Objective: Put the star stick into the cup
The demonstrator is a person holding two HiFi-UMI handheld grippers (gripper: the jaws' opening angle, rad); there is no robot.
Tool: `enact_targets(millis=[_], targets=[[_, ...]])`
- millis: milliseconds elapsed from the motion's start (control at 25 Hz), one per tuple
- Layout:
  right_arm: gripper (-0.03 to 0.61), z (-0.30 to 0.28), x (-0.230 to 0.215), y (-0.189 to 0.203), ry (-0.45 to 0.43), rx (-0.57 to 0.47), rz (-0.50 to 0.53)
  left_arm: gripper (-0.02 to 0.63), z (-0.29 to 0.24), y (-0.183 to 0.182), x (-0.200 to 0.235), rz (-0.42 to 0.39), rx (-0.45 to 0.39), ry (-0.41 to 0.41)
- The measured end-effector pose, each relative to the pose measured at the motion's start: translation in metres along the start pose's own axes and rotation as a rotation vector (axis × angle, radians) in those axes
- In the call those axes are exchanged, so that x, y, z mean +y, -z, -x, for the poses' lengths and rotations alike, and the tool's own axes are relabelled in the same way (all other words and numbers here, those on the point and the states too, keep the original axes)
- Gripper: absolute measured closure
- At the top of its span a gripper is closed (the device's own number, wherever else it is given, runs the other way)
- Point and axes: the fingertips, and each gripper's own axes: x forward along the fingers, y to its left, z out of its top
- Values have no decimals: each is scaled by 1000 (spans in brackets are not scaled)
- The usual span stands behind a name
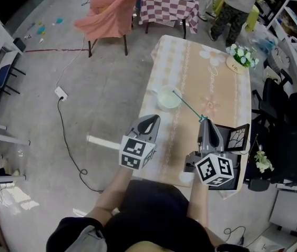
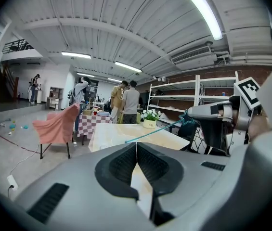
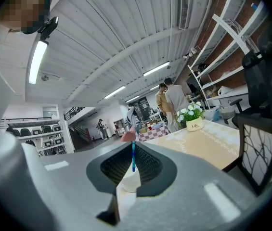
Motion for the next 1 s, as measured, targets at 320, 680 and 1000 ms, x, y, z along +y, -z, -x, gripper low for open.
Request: enact_targets(millis=[320,680,1000], targets=[[561,-17,-3,6,-13,16,-9,600,-10,3,9,1,14,-12],[561,-32,-8,13,-31,40,-14,600,-21,10,14,12,33,-24],[561,-40,-10,19,-49,51,-13,601,-27,19,15,22,37,-35]])
